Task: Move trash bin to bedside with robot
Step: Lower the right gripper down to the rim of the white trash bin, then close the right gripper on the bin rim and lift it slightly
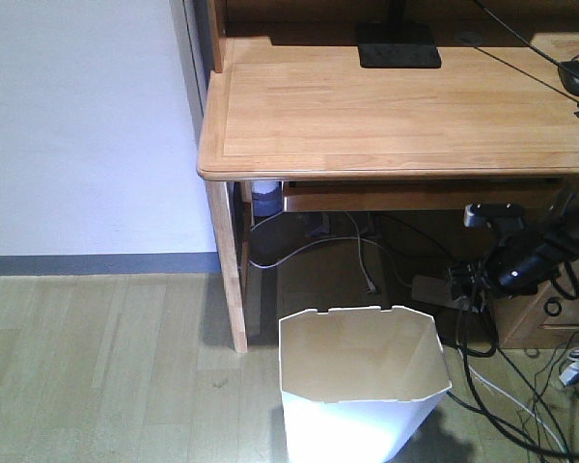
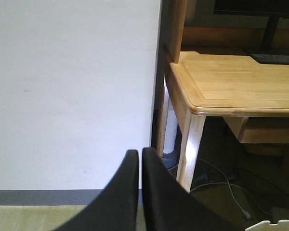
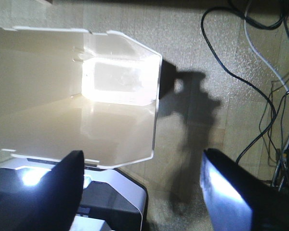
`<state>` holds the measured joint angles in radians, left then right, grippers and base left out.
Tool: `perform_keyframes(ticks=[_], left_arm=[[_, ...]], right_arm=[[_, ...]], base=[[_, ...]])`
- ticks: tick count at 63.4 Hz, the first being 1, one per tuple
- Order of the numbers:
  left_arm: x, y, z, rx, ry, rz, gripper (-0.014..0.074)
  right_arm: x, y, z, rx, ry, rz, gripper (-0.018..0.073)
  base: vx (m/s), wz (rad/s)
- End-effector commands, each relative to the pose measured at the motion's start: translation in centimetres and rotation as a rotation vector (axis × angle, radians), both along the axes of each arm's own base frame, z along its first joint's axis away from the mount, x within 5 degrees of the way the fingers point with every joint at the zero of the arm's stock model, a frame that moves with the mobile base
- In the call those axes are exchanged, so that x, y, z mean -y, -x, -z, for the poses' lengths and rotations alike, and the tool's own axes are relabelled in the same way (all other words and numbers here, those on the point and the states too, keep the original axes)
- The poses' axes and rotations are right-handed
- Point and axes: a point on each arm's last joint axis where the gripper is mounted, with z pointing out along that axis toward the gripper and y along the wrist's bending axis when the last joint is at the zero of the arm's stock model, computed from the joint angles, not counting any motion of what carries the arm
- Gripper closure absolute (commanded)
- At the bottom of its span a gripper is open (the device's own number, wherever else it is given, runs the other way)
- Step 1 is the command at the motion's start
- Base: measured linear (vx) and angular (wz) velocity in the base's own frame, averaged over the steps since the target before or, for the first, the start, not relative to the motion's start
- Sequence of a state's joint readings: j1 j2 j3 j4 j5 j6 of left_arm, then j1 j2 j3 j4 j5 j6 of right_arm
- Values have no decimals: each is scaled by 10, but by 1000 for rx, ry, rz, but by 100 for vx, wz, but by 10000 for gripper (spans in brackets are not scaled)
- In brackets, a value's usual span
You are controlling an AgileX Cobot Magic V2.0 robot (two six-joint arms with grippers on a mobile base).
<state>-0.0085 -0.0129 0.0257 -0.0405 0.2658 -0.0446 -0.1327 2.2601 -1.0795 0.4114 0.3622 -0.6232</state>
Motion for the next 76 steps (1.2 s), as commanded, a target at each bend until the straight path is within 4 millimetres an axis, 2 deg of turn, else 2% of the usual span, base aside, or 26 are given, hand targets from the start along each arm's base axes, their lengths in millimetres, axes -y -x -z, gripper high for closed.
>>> perform_keyframes(ticks=[1, 20, 32, 44, 51, 64, 76], left_arm=[[0, -1, -1, 64, 11, 3, 602], [0, -1, -1, 64, 11, 3, 602], [0, -1, -1, 64, 11, 3, 602], [0, -1, -1, 64, 11, 3, 602], [0, -1, -1, 64, 11, 3, 602], [0, -1, -1, 64, 11, 3, 602], [0, -1, -1, 64, 11, 3, 602]], right_arm=[[4, -15, 4, 46, 15, -7, 48], [6, -31, 68, -21, 8, -19, -16], [6, -37, 106, -66, -7, -27, -19], [-7, -44, 134, -110, 7, -120, -19], [-8, -47, 152, -145, -8, -40, -19], [-7, -46, 183, -227, -24, -59, 6], [-6, -54, 203, -213, -19, -33, 83]], base=[[0, 0], [0, 0], [0, 0], [0, 0], [0, 0], [0, 0], [0, 0]])
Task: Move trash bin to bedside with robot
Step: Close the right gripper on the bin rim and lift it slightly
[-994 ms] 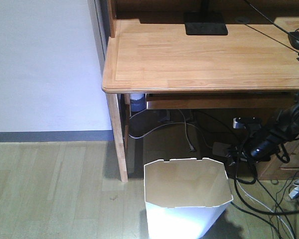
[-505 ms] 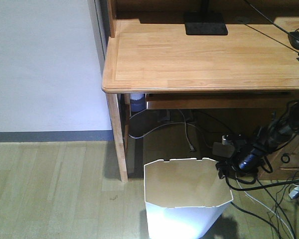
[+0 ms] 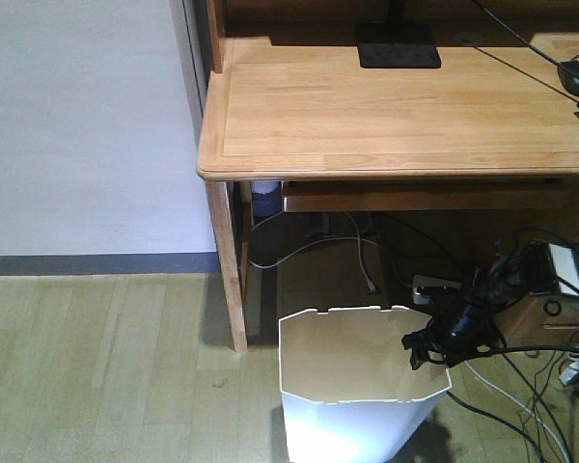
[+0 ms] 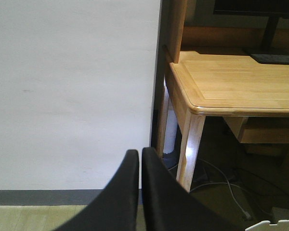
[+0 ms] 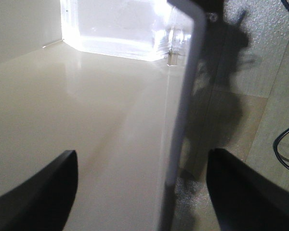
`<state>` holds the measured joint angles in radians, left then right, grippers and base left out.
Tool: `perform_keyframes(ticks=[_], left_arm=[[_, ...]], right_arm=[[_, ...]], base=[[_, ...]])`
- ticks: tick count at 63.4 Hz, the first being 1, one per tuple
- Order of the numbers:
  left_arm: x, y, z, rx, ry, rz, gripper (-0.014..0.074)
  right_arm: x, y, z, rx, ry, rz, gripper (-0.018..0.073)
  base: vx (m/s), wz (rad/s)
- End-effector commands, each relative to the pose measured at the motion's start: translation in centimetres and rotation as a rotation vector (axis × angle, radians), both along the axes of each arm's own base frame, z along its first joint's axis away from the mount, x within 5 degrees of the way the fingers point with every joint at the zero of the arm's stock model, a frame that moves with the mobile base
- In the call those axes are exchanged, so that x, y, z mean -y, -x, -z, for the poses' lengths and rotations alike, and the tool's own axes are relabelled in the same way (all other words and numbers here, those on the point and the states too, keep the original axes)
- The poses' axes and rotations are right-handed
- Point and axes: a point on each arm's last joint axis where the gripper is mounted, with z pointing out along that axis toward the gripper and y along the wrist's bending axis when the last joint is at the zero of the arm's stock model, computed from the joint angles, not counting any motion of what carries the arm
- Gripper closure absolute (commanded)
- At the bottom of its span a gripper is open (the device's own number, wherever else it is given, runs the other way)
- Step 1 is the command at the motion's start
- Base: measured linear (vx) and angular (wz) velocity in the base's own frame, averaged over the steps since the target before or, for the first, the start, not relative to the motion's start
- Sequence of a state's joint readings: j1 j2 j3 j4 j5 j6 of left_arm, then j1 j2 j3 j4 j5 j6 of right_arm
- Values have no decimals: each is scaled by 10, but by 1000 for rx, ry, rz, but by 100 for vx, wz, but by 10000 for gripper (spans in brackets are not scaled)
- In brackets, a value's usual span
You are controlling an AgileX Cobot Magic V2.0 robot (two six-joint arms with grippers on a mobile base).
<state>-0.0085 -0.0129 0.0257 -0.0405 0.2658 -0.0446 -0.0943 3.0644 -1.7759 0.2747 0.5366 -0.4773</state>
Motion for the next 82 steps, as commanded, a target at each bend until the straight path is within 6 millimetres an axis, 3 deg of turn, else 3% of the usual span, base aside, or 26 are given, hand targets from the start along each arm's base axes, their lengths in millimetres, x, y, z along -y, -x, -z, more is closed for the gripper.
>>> perform_keyframes(ticks=[1, 16, 27, 42, 53, 74, 82], left_arm=[[0, -1, -1, 64, 11, 3, 602], [0, -1, -1, 64, 11, 3, 602], [0, -1, -1, 64, 11, 3, 602], [0, -1, -1, 64, 11, 3, 602], [0, -1, -1, 64, 11, 3, 602], [0, -1, -1, 64, 11, 3, 602], [0, -1, -1, 64, 11, 3, 602]], right_arm=[[5, -29, -19, 82, 11, 8, 97], [3, -37, -3, 48, -18, 23, 282], [-1, -42, -9, 47, -90, 38, 576], [3, -50, -29, 67, -247, 90, 565], [11, -48, -51, 116, -227, 94, 564], [21, -15, -114, 215, -276, 63, 564], [16, -1, -138, 241, -296, 23, 564]], base=[[0, 0], [0, 0], [0, 0], [0, 0], [0, 0], [0, 0], [0, 0]])
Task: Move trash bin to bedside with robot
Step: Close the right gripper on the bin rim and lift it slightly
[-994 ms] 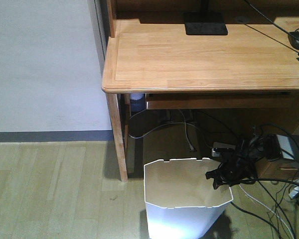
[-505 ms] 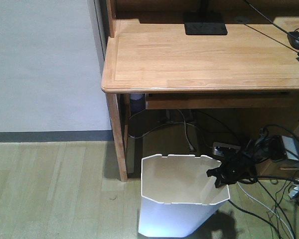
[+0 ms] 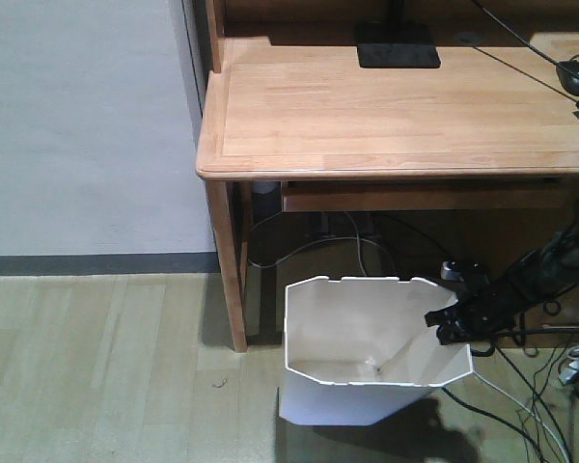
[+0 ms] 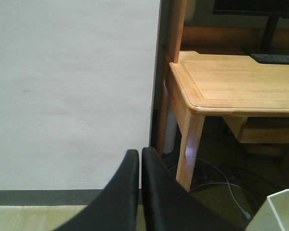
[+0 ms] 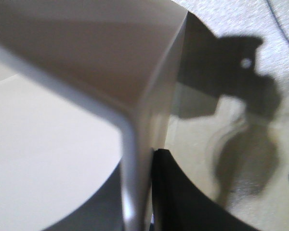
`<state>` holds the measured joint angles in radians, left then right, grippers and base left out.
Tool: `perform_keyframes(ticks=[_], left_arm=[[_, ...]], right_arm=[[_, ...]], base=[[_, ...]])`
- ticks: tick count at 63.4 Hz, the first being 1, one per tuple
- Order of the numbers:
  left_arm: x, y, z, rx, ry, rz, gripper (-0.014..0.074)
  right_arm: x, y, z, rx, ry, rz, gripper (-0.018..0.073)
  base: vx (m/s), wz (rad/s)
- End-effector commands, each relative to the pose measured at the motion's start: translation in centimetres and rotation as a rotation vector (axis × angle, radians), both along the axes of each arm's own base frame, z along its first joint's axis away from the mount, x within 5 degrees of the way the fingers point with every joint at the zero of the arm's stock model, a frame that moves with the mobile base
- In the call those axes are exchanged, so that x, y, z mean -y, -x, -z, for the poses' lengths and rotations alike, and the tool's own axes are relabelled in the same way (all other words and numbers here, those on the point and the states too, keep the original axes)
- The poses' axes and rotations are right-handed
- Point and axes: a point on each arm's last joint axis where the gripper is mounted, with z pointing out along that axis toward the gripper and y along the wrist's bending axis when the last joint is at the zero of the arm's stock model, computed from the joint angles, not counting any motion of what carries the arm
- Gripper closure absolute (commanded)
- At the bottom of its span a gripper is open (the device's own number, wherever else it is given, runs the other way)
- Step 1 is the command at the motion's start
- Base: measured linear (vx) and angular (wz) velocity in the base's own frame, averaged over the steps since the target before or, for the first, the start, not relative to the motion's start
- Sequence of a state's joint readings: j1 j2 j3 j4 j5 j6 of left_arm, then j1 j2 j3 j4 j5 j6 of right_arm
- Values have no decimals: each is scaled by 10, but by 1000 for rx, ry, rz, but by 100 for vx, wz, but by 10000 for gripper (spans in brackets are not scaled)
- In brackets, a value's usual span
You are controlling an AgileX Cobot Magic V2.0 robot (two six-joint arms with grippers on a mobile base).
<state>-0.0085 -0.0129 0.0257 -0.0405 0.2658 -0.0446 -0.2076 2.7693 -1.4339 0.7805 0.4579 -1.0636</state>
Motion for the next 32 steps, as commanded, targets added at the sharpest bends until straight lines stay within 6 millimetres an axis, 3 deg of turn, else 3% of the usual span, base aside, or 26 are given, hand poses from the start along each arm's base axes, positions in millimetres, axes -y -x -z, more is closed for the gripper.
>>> perform_keyframes(ticks=[1, 20, 32], left_arm=[[0, -1, -1, 64, 11, 3, 602], [0, -1, -1, 64, 11, 3, 602], [0, -1, -1, 64, 11, 3, 602]], right_arm=[[-10, -8, -62, 74, -132, -25, 564], [-18, 20, -102, 108, -151, -22, 564], [-20, 28, -112, 119, -146, -50, 564]], base=[[0, 0], [0, 0], [0, 0]])
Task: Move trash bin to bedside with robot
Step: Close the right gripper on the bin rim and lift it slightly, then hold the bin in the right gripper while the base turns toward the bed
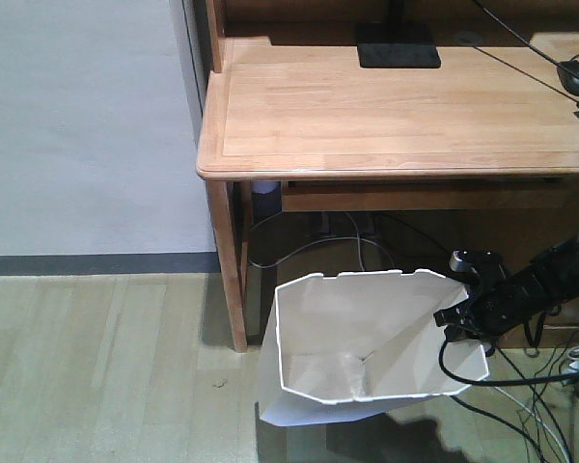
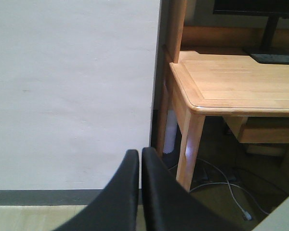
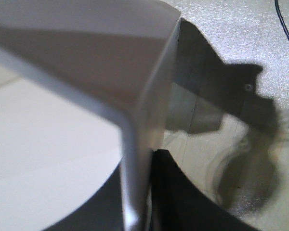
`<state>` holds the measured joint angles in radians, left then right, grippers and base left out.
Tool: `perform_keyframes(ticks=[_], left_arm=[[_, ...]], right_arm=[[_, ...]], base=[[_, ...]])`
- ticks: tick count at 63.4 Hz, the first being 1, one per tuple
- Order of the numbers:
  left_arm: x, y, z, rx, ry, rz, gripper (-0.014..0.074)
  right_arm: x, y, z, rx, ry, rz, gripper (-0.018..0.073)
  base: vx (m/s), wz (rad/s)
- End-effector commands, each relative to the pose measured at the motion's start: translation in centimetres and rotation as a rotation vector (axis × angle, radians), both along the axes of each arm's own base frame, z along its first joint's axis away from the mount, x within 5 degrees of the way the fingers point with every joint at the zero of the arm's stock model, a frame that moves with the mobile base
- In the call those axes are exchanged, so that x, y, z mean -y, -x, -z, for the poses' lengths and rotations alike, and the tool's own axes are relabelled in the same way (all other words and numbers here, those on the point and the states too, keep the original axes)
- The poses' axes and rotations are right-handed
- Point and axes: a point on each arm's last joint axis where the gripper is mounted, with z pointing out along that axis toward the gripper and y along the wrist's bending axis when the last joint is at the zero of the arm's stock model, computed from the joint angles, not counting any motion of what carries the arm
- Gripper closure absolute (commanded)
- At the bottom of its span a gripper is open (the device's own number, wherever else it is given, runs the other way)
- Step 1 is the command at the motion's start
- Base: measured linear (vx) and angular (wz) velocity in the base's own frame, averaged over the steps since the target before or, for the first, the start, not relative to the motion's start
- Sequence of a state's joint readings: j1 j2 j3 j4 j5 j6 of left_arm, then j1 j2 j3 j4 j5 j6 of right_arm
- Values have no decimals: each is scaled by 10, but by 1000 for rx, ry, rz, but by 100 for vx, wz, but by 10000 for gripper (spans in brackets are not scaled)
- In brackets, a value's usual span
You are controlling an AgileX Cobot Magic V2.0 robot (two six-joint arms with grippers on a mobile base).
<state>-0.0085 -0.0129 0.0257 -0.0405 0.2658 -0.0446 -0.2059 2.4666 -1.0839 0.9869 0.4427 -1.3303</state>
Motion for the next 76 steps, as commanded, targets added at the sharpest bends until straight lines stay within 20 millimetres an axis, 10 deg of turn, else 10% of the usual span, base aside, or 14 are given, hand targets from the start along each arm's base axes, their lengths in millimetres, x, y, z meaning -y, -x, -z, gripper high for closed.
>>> perform_keyframes(ticks=[1, 76], left_arm=[[0, -1, -1, 64, 11, 3, 602], [0, -1, -1, 64, 11, 3, 602]], right_arm=[[-7, -10, -35, 54, -112, -5, 564], [-10, -8, -36, 40, -141, -19, 564]], base=[[0, 0], [-1, 4]])
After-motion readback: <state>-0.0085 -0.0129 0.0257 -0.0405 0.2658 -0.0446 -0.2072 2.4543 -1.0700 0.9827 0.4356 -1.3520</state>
